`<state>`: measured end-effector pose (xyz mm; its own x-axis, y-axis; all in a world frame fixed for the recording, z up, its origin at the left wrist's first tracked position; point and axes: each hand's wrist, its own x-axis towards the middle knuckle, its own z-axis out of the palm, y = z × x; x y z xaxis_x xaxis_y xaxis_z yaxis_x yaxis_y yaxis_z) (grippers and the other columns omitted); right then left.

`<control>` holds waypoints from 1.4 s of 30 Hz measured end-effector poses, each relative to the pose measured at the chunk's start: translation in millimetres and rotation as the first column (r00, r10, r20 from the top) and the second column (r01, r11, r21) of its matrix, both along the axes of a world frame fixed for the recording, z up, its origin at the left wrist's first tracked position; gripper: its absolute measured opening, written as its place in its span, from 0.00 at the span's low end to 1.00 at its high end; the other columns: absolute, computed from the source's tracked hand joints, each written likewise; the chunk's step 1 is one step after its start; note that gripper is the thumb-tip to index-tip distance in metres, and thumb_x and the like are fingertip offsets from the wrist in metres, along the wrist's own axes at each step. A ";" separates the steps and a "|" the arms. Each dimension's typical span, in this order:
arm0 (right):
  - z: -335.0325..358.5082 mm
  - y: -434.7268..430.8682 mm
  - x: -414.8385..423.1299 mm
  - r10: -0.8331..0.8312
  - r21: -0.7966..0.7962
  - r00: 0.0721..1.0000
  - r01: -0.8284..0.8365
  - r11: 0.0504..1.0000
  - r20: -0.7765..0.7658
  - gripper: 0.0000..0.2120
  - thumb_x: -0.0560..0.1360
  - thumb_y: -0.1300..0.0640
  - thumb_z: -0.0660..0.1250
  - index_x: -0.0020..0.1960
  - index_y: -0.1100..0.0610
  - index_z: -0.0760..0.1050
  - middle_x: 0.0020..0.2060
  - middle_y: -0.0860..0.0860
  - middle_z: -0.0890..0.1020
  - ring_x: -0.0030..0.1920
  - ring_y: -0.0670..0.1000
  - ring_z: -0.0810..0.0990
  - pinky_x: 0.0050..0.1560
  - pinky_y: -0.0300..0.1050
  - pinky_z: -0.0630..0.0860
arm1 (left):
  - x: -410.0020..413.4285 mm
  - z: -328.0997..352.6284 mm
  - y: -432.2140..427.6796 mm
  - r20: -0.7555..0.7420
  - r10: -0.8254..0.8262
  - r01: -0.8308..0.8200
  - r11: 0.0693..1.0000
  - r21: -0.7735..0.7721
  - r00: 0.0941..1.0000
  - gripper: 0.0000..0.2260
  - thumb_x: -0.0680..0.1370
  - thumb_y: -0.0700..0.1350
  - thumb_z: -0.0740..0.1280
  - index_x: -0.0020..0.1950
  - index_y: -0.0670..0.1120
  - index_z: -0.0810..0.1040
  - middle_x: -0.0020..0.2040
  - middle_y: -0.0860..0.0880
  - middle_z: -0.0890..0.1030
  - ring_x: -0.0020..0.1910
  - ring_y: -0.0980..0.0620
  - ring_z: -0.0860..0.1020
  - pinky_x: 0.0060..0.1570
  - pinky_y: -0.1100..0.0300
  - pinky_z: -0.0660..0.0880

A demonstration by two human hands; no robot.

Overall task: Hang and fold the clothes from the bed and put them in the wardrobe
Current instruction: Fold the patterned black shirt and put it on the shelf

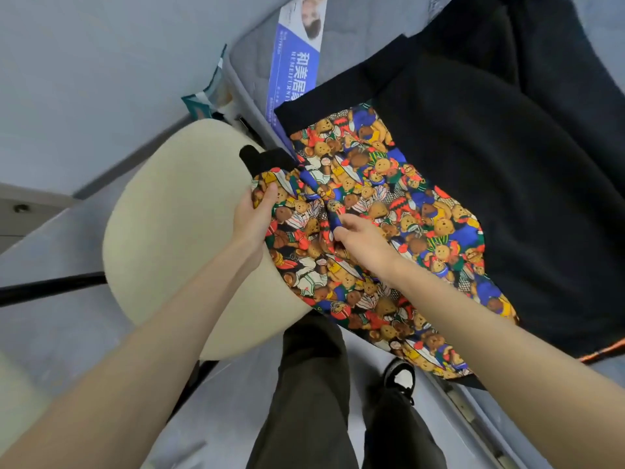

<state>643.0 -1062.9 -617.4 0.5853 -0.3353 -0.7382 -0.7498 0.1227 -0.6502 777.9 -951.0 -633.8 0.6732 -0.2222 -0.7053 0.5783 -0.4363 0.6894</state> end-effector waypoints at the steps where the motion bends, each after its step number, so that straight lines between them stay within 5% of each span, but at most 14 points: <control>1: 8.6 -0.2 -7.4 -0.060 0.010 0.998 0.060 0.998 0.028 0.06 0.77 0.63 0.59 0.46 0.63 0.73 0.37 0.56 0.71 0.35 0.51 0.66 0.36 0.42 0.62 | -2.6 11.1 -1.0 0.036 -0.018 0.019 1.000 -0.011 0.999 0.06 0.79 0.54 0.65 0.54 0.57 0.75 0.50 0.55 0.82 0.49 0.56 0.82 0.46 0.60 0.78; 5: 42.0 -10.0 -49.0 -0.305 0.014 0.945 0.305 0.952 0.119 0.11 0.75 0.64 0.59 0.33 0.57 0.69 0.33 0.53 0.70 0.34 0.47 0.68 0.38 0.43 0.64 | -19.3 58.3 -25.0 0.151 -0.171 0.182 0.982 -0.060 0.974 0.04 0.78 0.56 0.65 0.50 0.59 0.77 0.48 0.58 0.83 0.48 0.58 0.82 0.47 0.62 0.79; 9: 69.3 -36.0 -101.9 -0.489 0.047 0.862 0.488 0.872 0.134 0.11 0.73 0.64 0.59 0.34 0.55 0.72 0.34 0.51 0.75 0.38 0.48 0.73 0.44 0.44 0.69 | -55.3 98.7 -85.4 0.268 -0.374 0.404 0.913 -0.063 0.888 0.15 0.77 0.58 0.66 0.60 0.54 0.76 0.54 0.53 0.82 0.53 0.55 0.81 0.51 0.60 0.78; 13: 97.6 -72.8 -172.2 -0.641 0.068 0.751 0.639 0.766 0.159 0.11 0.74 0.64 0.57 0.40 0.56 0.76 0.31 0.47 0.77 0.31 0.44 0.73 0.30 0.36 0.69 | -115.9 128.0 -164.0 0.411 -0.528 0.610 0.787 -0.094 0.743 0.14 0.78 0.52 0.65 0.62 0.48 0.77 0.49 0.57 0.81 0.46 0.67 0.79 0.45 0.72 0.75; 15: 106.0 -88.5 -213.2 -0.693 0.055 0.705 0.694 0.718 0.152 0.11 0.75 0.63 0.56 0.45 0.54 0.76 0.37 0.53 0.79 0.36 0.54 0.74 0.32 0.50 0.75 | -153.4 135.7 -204.3 0.473 -0.576 0.698 0.706 -0.124 0.667 0.13 0.79 0.46 0.66 0.62 0.45 0.76 0.47 0.59 0.79 0.43 0.70 0.78 0.43 0.76 0.73; 17: 109.4 -101.1 -252.2 -0.738 0.030 0.658 0.743 0.669 0.148 0.12 0.76 0.62 0.55 0.48 0.50 0.75 0.41 0.58 0.78 0.40 0.56 0.73 0.43 0.67 0.77 | -191.9 136.4 -240.7 0.518 -0.638 0.787 0.605 -0.121 0.570 0.13 0.79 0.42 0.66 0.63 0.44 0.76 0.48 0.59 0.79 0.43 0.70 0.78 0.44 0.76 0.72; 20: 102.1 -115.6 -300.5 -0.832 -0.033 0.536 0.843 0.538 0.144 0.13 0.78 0.62 0.54 0.51 0.48 0.73 0.39 0.54 0.77 0.35 0.50 0.74 0.43 0.55 0.81 | -243.1 123.7 -280.2 0.571 -0.745 0.914 0.404 -0.024 0.345 0.18 0.81 0.40 0.61 0.71 0.46 0.69 0.62 0.54 0.76 0.59 0.62 0.74 0.60 0.70 0.70; 23: 79.5 -122.6 -338.4 -0.861 -0.169 0.505 0.855 0.490 0.060 0.17 0.80 0.59 0.58 0.67 0.47 0.66 0.43 0.49 0.78 0.41 0.49 0.77 0.45 0.48 0.77 | -273.8 98.3 -293.7 0.550 -0.818 0.949 0.286 0.135 0.169 0.22 0.82 0.40 0.59 0.76 0.48 0.60 0.75 0.48 0.63 0.74 0.53 0.60 0.71 0.59 0.57; 25: 65.3 -120.0 -357.2 -0.845 -0.264 0.534 0.810 0.524 -0.040 0.24 0.79 0.59 0.60 0.74 0.51 0.61 0.52 0.50 0.77 0.47 0.52 0.76 0.48 0.49 0.73 | -283.5 81.4 -285.8 0.524 -0.848 0.947 0.227 0.227 0.078 0.22 0.82 0.40 0.59 0.76 0.46 0.61 0.76 0.45 0.60 0.76 0.50 0.56 0.73 0.57 0.53; 29: 50.5 -112.5 -373.0 -0.842 -0.337 0.534 0.780 0.528 -0.084 0.23 0.78 0.62 0.60 0.73 0.54 0.64 0.67 0.56 0.71 0.56 0.55 0.75 0.56 0.50 0.72 | -292.2 59.4 -255.7 0.451 -0.880 0.955 -0.014 0.297 -0.153 0.20 0.81 0.39 0.59 0.73 0.49 0.68 0.74 0.49 0.64 0.74 0.51 0.60 0.68 0.59 0.60; 31: 47.1 -118.2 -372.6 -0.840 -0.358 0.537 0.772 0.525 -0.074 0.22 0.78 0.63 0.60 0.71 0.55 0.67 0.68 0.56 0.71 0.62 0.56 0.74 0.57 0.47 0.70 | -291.8 53.6 -250.6 0.363 -0.918 0.965 -0.070 0.253 -0.161 0.21 0.82 0.40 0.59 0.74 0.50 0.64 0.73 0.50 0.66 0.72 0.52 0.64 0.64 0.64 0.62; 33: 45.6 -132.8 -371.0 -0.822 -0.410 0.568 0.742 0.531 -0.037 0.20 0.78 0.62 0.60 0.70 0.55 0.68 0.67 0.55 0.71 0.65 0.55 0.72 0.58 0.42 0.68 | -290.9 51.1 -254.1 0.287 -0.955 0.979 -0.016 0.204 -0.075 0.22 0.82 0.42 0.58 0.76 0.50 0.61 0.72 0.50 0.67 0.70 0.51 0.67 0.62 0.62 0.66; 38: 48.8 -197.9 -367.3 -0.764 -0.544 0.642 0.665 0.513 0.064 0.18 0.78 0.64 0.61 0.67 0.56 0.72 0.64 0.54 0.74 0.60 0.52 0.75 0.55 0.36 0.66 | -297.0 48.3 -286.5 0.345 -0.938 0.970 0.044 0.240 -0.043 0.21 0.82 0.42 0.59 0.75 0.50 0.63 0.74 0.50 0.65 0.72 0.51 0.64 0.67 0.59 0.64; 42: 46.3 -256.8 -356.6 -0.676 -0.610 0.725 0.597 0.521 0.132 0.16 0.78 0.63 0.61 0.65 0.56 0.73 0.63 0.52 0.75 0.63 0.51 0.72 0.61 0.40 0.67 | -310.4 35.4 -326.0 0.369 -0.929 0.929 0.100 0.355 -0.041 0.22 0.81 0.44 0.61 0.75 0.53 0.64 0.75 0.48 0.61 0.74 0.46 0.59 0.69 0.52 0.61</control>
